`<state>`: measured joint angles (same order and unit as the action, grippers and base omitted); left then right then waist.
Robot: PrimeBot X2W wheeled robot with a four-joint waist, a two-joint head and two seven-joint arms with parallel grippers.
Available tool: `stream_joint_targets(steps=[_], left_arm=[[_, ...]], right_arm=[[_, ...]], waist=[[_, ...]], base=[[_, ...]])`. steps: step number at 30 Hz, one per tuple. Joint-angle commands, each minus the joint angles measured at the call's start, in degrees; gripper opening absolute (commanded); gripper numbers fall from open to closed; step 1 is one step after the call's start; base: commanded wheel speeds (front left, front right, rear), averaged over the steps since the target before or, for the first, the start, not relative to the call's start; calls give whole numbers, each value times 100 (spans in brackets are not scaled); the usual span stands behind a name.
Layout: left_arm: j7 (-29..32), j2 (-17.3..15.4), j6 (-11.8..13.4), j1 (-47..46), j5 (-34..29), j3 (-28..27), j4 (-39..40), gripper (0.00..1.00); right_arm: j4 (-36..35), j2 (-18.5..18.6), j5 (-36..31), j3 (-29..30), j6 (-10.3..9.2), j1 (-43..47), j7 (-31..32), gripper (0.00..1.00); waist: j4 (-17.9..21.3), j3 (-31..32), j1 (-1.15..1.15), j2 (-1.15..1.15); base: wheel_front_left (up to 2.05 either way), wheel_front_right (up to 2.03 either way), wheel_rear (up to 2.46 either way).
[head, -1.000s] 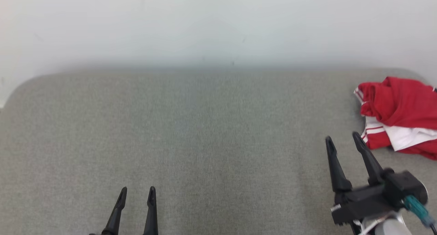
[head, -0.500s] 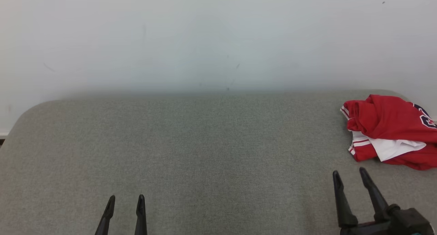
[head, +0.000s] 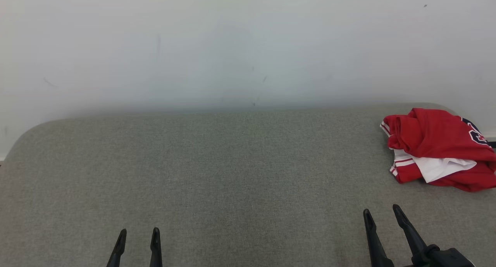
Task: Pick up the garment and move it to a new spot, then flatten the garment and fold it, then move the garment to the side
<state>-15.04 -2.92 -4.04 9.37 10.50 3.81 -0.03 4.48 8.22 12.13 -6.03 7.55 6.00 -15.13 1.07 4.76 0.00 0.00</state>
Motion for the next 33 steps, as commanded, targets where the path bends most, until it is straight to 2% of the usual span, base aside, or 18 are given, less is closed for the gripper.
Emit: stream_joint_targets(steps=[1, 8, 10, 11, 16, 33], left_arm=[[-10, 5, -11, -19, -16, -6, -35, 100], [-10, 5, -33, -29, -31, 44, -78, 100], [-10, 5, 40, -34, -93, 44, -81, 100], [0, 0, 32, -4, -77, 45, -74, 0], [20, 1, 46, 37, 5, 59, -300, 0], [407, -90, -37, -305, 1928, -92, -517, 0]], right_arm=[[14, -20, -5, -12, -16, 17, 0, 100], [28, -23, 32, -23, -16, 10, 0, 100], [32, -25, 42, -25, -16, 3, 0, 100], [23, -6, 6, -26, 0, -5, 0, 0], [236, -23, 61, -50, 0, 90, 11, 0], [393, -60, 1927, 120, -2, -222, 404, 0]], waist=[[-4, 1, 0, 0], [-19, 7, 0, 0], [-20, 7, 0, 0], [-19, 7, 0, 0], [-20, 5, 0, 0], [-32, -62, 0, 0]], base=[[0, 0, 0], [0, 0, 0], [0, 0, 0], [0, 0, 0], [0, 0, 0], [0, 0, 0]])
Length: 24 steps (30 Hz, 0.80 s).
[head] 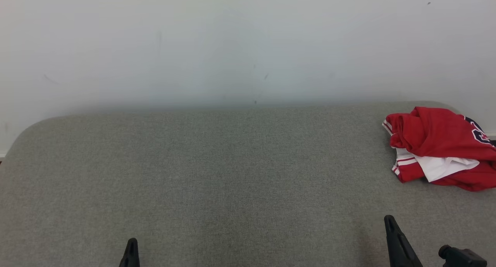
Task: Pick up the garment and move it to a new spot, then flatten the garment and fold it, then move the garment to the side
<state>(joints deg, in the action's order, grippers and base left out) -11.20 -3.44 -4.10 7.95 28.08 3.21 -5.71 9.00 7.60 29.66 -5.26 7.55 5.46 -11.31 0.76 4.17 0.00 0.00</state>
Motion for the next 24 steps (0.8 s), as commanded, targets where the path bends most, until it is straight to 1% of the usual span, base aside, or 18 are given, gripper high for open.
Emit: stream_joint_targets(steps=[1, 12, 13, 24], left_arm=[[45, -41, -36, -182, 272, -42, 37, 0], [267, -79, -89, -373, 1304, -135, -97, 0], [267, -79, -89, -373, 1304, -135, -97, 0], [468, -109, -134, -544, 2206, -226, -209, 0]], right_arm=[[-51, 0, 272, 53, -2, -185, 43, 0], [36, -33, 1270, 160, -3, -350, 270, 0], [36, -33, 1270, 160, -3, -350, 270, 0], [114, -71, 2142, 264, -4, -502, 478, 0]], waist=[[-2, -7, 0, 0], [-9, -50, 0, 0], [-9, -50, 0, 0], [-17, -94, 0, 0]], base=[[0, 0, 0], [0, 0, 0], [0, 0, 0], [0, 0, 0]])
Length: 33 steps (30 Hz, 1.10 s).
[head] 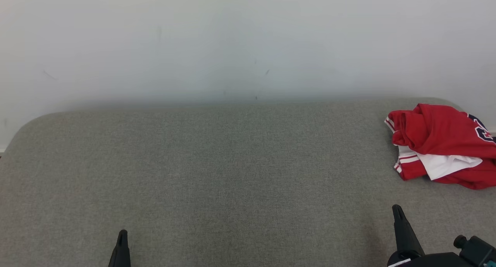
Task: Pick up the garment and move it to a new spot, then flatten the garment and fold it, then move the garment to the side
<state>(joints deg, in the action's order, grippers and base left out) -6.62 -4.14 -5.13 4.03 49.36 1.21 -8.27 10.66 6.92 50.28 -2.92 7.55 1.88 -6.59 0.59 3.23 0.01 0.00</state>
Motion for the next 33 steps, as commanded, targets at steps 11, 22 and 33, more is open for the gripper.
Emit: stream_joint_targets(steps=[11, 22, 33], left_arm=[[196, -57, -69, -291, 882, -118, -38, 0], [386, -69, -104, -432, 1664, -216, -128, 0], [532, -74, -140, -537, 2235, -295, -199, 0]], right_arm=[[17, -40, 854, 132, -5, -273, 200, 0], [89, -84, 1607, 238, -6, -397, 394, 0], [143, -120, 2164, 322, -7, -491, 543, 0]], waist=[[-8, -44, -1, 0], [-16, -91, -1, 0], [-23, -131, -1, 0]], base=[[0, 0, 0], [0, 0, 0], [0, 0, 0]])
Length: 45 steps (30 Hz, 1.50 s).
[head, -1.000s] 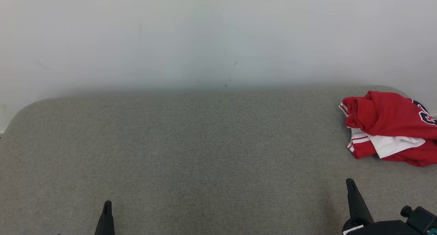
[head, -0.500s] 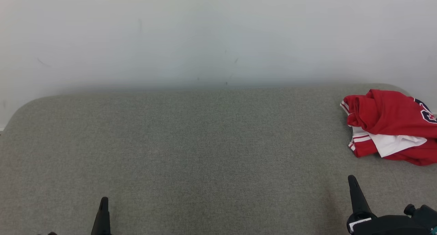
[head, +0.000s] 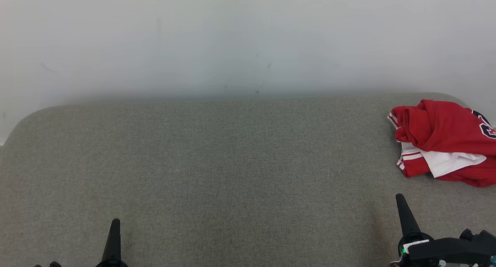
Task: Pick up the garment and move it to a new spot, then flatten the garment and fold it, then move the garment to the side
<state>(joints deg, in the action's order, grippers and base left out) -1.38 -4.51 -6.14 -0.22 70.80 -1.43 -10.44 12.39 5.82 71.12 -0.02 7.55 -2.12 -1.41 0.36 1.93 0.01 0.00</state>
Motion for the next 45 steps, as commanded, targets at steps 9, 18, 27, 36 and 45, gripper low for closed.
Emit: stream_joint_targets(steps=[9, 18, 27, 36, 45], left_arm=[[142, -37, -54, -197, 577, -97, -43, 0], [254, -36, -85, -286, 1022, -165, -97, 0], [366, -32, -100, -361, 1412, -227, -152, 0], [475, -26, -119, -427, 1786, -290, -204, 0], [570, -19, -142, -489, 2108, -345, -246, 0]], right_arm=[[16, -42, 542, 104, -8, -176, 150, 0], [60, -74, 975, 173, -9, -246, 272, 0], [101, -104, 1371, 240, -9, -306, 388, 0], [138, -137, 1739, 305, -10, -375, 498, 0], [172, -164, 2040, 359, -11, -418, 584, 0]], waist=[[-7, -37, 0, 0], [-13, -73, 0, 0], [-19, -108, 0, 0], [-26, -144, -1, 0], [-31, -176, -1, 0]], base=[[0, 0, 0], [0, 0, 0], [0, 0, 0], [0, 0, 0], [0, 0, 0]])
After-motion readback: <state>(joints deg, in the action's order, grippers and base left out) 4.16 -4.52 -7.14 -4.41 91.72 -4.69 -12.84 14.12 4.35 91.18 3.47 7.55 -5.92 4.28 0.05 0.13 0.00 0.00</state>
